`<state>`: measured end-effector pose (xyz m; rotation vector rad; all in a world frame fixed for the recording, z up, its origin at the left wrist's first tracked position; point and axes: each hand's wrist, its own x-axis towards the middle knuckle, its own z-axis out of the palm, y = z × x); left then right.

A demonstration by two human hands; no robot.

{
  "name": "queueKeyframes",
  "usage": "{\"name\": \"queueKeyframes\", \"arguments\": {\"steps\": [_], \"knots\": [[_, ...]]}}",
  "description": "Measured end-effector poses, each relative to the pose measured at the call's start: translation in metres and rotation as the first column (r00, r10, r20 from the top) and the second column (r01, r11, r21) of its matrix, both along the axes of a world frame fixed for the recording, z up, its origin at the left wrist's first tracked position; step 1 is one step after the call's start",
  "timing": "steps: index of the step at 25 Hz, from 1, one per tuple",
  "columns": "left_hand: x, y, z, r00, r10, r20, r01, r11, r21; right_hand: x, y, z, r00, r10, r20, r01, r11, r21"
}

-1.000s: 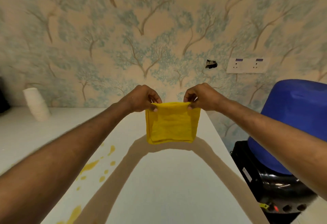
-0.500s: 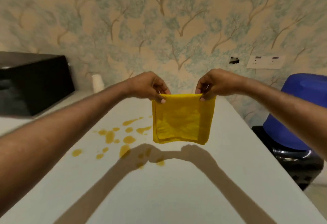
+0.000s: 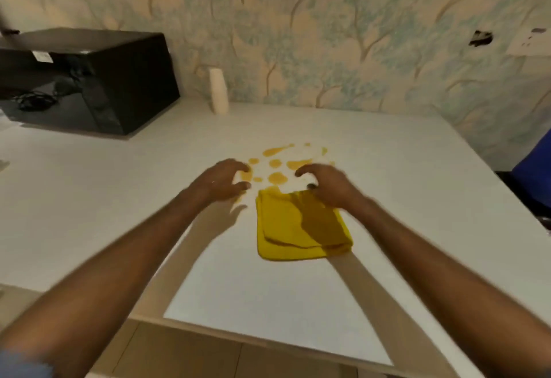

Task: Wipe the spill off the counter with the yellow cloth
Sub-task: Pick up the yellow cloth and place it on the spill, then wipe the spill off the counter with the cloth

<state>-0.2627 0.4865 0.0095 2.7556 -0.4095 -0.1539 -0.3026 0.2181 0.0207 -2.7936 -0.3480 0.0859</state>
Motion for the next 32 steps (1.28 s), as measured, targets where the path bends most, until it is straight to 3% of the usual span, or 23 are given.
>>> {"name": "queueKeyframes", "arguments": {"steps": [3,5,7,11,16,22,27,30,32], "knots": [[-0.016,0.079,-0.079,0.954,0.268,0.136,-0.269,0.963,-0.009,-0.023,0.043,-0.096,0.998,0.055,-0.01,-0.055,0.998,-0.041],[-0.024,0.132,-0.108,0.897,0.365,0.251,-0.387,0.921,0.043,-0.033,0.05,-0.124,0.998,0.047,0.034,-0.043,0.993,-0.111],[-0.027,0.172,-0.12,0.871,0.418,0.256,-0.451,0.889,0.082,-0.035,0.039,-0.13,0.995,0.073,0.071,-0.064,0.989,-0.132],[-0.015,0.19,-0.131,0.884,0.408,0.23,-0.433,0.898,0.072,-0.026,-0.012,-0.135,0.991,0.114,0.068,-0.1,0.979,-0.178],[-0.006,0.191,-0.131,0.911,0.4,0.097,-0.408,0.91,0.071,0.07,-0.079,-0.13,0.994,-0.106,0.001,0.102,0.957,-0.272],[-0.004,0.192,-0.131,0.91,0.405,0.089,-0.411,0.91,0.063,0.239,-0.063,-0.131,0.957,-0.291,-0.009,0.284,0.939,-0.195],[-0.004,0.19,-0.129,0.918,0.39,0.066,-0.394,0.916,0.073,0.29,0.067,-0.126,0.995,-0.086,-0.043,0.077,0.979,-0.188],[-0.001,0.195,-0.131,0.918,0.395,0.039,-0.397,0.913,0.094,0.242,0.147,-0.133,0.965,0.262,-0.036,-0.263,0.939,-0.222],[0.001,0.197,-0.134,0.921,0.385,0.055,-0.389,0.917,0.088,0.218,0.151,-0.135,0.915,0.401,-0.034,-0.399,0.891,-0.216]]}}
